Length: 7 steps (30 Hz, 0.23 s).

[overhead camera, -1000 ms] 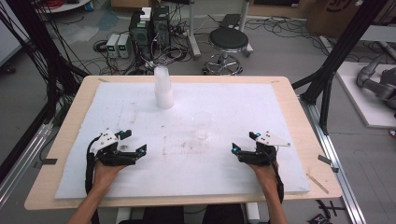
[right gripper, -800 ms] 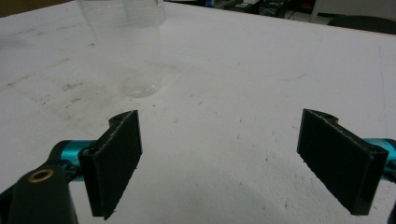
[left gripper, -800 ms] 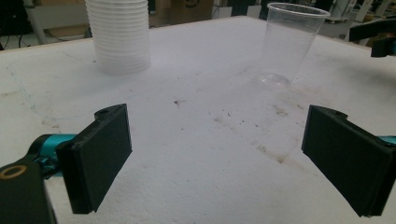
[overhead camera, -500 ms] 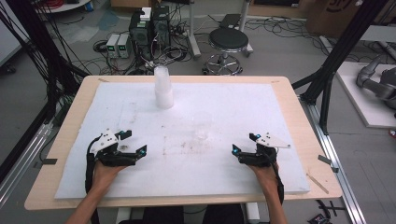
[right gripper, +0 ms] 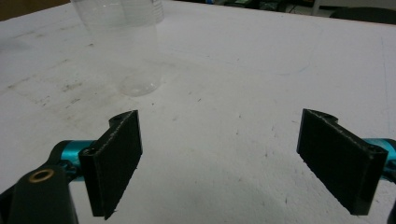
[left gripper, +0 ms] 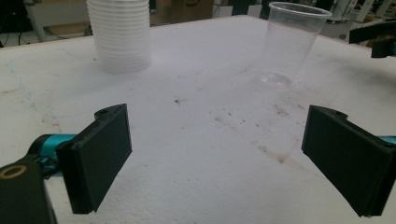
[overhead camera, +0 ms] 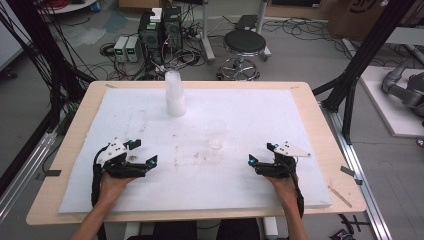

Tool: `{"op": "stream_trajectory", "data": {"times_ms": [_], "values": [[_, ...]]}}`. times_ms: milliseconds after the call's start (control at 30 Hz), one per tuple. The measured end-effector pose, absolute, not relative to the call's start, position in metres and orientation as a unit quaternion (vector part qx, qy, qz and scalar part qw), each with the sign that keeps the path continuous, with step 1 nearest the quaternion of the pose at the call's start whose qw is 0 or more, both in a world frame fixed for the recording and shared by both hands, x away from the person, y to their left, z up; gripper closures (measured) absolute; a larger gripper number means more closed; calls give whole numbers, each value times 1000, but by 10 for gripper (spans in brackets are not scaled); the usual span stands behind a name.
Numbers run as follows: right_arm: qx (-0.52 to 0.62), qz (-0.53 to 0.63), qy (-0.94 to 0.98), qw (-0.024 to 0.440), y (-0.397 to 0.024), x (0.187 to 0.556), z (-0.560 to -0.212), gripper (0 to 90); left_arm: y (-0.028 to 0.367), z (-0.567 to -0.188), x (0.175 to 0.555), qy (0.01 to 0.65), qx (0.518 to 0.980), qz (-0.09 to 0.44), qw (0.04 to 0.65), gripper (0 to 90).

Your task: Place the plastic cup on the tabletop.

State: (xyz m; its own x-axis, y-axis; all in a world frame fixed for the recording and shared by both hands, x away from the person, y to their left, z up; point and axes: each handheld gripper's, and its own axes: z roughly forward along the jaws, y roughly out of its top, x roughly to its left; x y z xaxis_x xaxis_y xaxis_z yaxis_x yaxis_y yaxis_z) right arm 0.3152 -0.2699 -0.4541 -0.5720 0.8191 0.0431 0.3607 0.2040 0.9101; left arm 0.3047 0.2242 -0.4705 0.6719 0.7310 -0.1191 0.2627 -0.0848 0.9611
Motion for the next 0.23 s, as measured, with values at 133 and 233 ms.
{"op": "stream_trajectory", "data": {"times_ms": [133,233], "values": [[408,496,732,226,-273,316,-454,142,224,-471,305,351,708,202,579,82],[406,496,732,231,-273,315,-454,142,224,-471,304,349,708,203,579,82]]}}
